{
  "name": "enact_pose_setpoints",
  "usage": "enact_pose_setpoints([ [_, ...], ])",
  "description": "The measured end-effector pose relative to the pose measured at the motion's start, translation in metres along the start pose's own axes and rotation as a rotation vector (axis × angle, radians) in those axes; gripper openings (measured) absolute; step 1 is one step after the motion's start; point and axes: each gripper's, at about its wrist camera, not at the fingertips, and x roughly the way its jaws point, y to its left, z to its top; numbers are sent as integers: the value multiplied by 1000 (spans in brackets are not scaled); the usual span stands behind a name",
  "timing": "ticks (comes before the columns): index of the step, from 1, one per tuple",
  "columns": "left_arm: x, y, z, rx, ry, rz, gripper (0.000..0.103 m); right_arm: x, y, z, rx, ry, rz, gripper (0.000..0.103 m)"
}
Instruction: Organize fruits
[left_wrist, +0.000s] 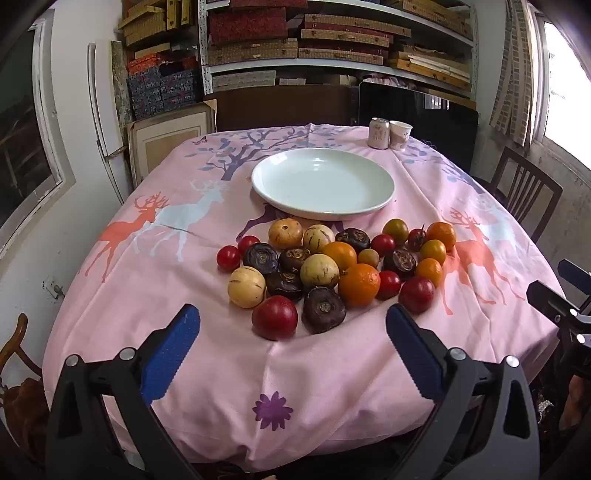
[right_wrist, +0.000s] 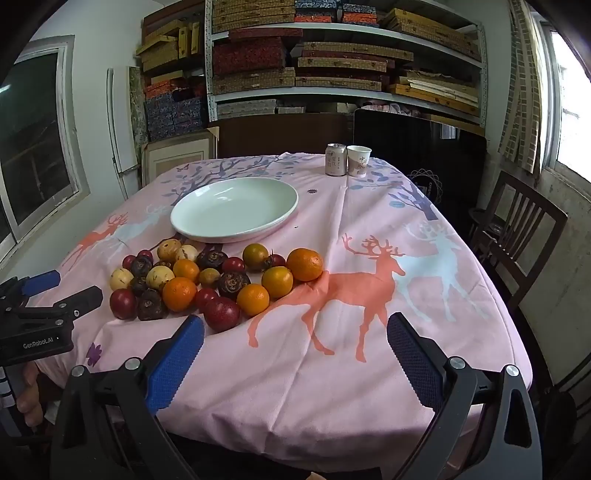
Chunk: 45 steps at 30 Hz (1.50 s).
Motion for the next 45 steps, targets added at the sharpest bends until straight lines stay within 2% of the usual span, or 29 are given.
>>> enact_pose_setpoints([
  [7, -1, 0, 0, -4, -1, 7, 99, -6, 15, -6, -24, -20, -5, 100],
  [9, 0, 1, 0, -5, 4, 6, 99, -2, 7, -1, -35, 2, 28, 100],
  [45, 9, 2, -2, 0, 23, 18, 99, -3, 15, -4, -63, -4, 37, 100],
])
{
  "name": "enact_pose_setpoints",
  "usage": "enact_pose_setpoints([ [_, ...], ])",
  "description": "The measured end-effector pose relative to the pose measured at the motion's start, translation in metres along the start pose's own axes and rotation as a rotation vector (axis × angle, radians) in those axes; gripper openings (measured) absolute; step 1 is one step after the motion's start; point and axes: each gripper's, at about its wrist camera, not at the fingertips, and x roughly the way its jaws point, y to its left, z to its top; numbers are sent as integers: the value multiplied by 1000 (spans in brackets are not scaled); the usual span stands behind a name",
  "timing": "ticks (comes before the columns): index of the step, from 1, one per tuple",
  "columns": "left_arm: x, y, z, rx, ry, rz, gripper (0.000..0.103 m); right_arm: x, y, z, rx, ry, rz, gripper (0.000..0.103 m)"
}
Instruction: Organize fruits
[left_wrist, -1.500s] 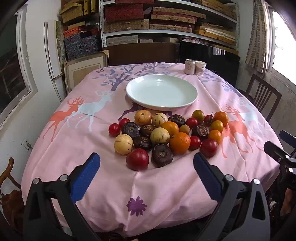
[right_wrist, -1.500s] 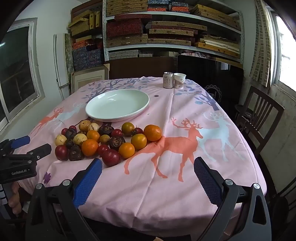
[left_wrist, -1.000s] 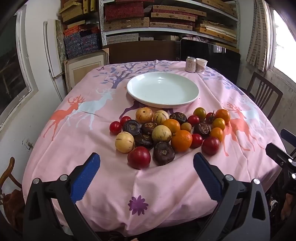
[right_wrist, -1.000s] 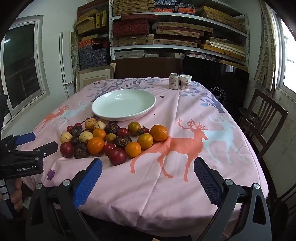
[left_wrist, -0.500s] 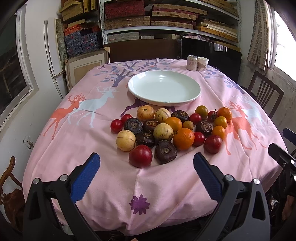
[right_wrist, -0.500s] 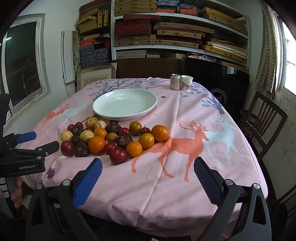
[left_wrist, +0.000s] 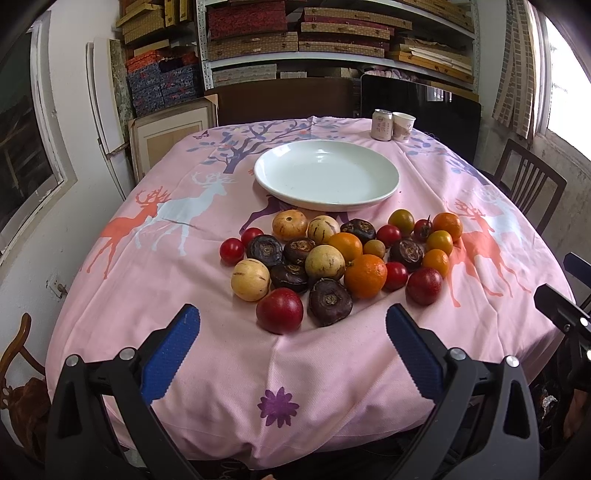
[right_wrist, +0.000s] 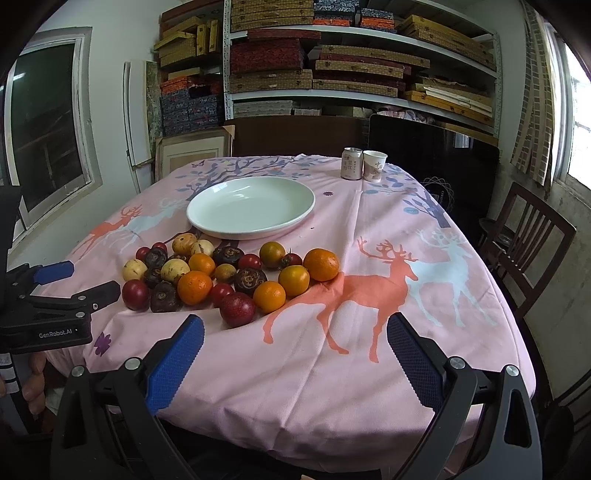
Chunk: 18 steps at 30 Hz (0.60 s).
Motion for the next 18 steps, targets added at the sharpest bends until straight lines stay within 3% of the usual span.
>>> enact_pose_setpoints([
  [18, 0, -1, 0, 1, -1, 2, 99, -1, 1, -1, -5, -2, -3, 100],
])
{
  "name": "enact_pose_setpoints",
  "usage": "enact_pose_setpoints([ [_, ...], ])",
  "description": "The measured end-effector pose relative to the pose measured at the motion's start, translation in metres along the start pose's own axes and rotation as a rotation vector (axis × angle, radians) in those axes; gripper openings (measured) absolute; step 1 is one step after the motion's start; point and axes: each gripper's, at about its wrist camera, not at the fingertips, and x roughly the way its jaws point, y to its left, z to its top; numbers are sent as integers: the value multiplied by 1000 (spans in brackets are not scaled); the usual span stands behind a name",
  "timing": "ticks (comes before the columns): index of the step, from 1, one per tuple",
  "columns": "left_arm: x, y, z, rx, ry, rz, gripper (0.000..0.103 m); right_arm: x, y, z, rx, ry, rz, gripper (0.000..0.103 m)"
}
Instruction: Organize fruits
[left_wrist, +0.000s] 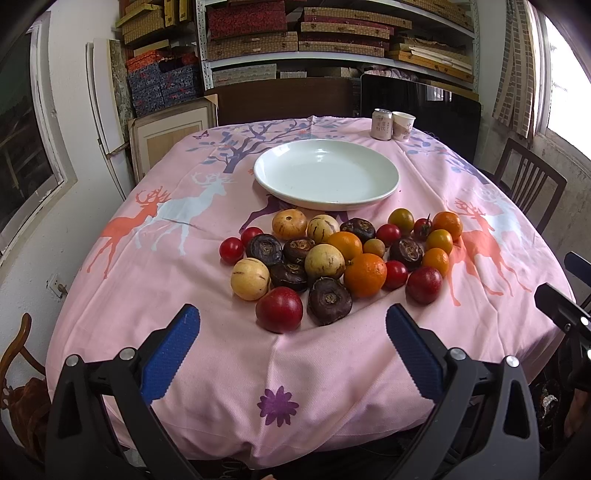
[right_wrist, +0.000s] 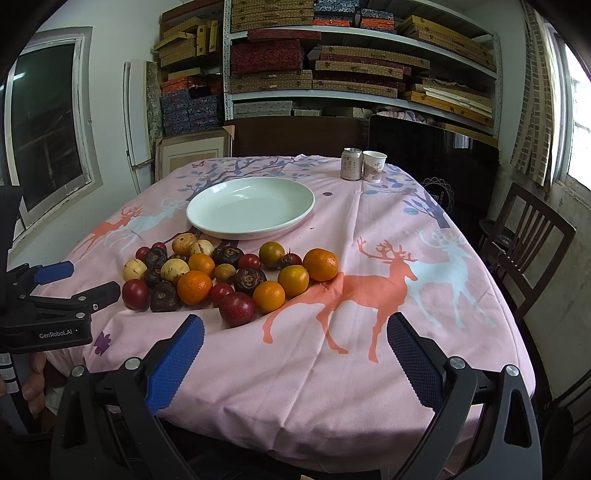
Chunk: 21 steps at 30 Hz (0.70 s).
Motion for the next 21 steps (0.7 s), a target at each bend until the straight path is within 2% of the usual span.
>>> enact_pose_setpoints([
  [21, 0, -1, 0, 2, 1, 1, 99, 3, -2, -1, -1, 8, -15, 100],
])
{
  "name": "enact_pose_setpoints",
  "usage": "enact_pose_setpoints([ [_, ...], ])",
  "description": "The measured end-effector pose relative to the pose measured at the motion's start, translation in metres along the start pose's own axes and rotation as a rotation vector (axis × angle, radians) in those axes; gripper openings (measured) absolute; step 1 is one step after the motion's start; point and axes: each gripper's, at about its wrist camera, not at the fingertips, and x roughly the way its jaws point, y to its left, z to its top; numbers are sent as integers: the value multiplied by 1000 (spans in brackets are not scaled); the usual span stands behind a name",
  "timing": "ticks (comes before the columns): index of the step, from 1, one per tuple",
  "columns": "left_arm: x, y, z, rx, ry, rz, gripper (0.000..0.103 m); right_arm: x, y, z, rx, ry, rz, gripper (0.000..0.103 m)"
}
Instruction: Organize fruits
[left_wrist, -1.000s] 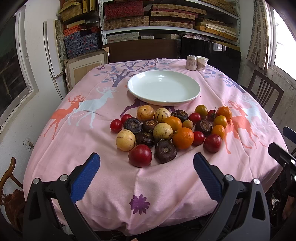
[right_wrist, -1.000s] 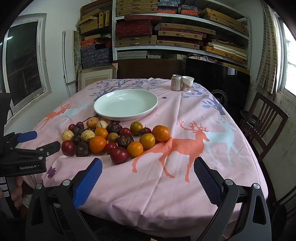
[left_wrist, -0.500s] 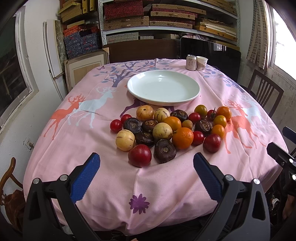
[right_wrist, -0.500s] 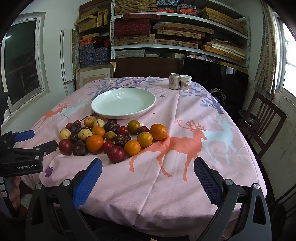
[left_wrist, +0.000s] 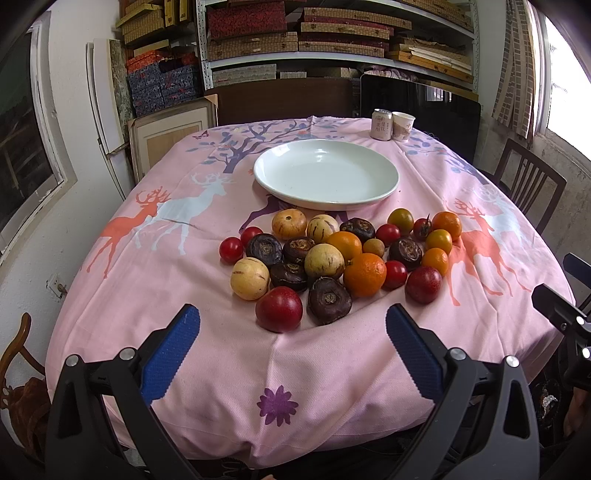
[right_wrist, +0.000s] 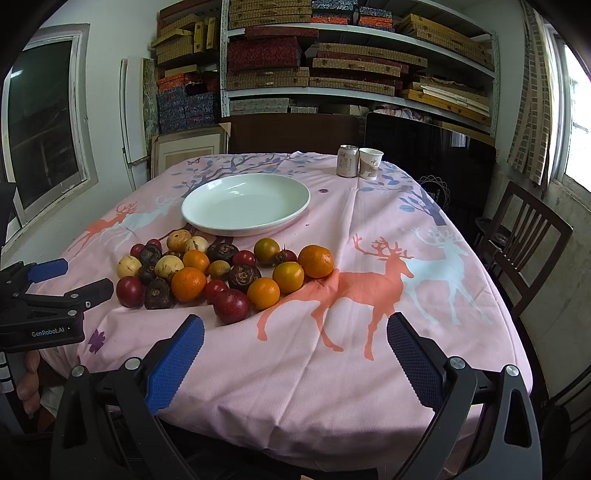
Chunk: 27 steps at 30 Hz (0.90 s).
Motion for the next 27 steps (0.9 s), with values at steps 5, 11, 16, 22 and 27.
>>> enact_pose_setpoints([
  [5, 0, -1, -1, 4, 6, -1, 99, 0, -1, -1, 1, 2, 2, 100],
  [11, 3, -1, -4, 1, 10, -6, 99, 1, -1, -1, 1, 3, 2, 100],
  [16, 17, 2, -10, 37, 21, -63, 99, 5, 0, -4, 6, 12, 6, 100],
  [22, 53, 23, -16, -10, 74, -95, 99, 20, -5, -7, 30, 48, 25, 100],
  [27, 69, 26, -15, 14, 70, -65, 94, 34, -12, -8, 47, 82, 34, 100],
])
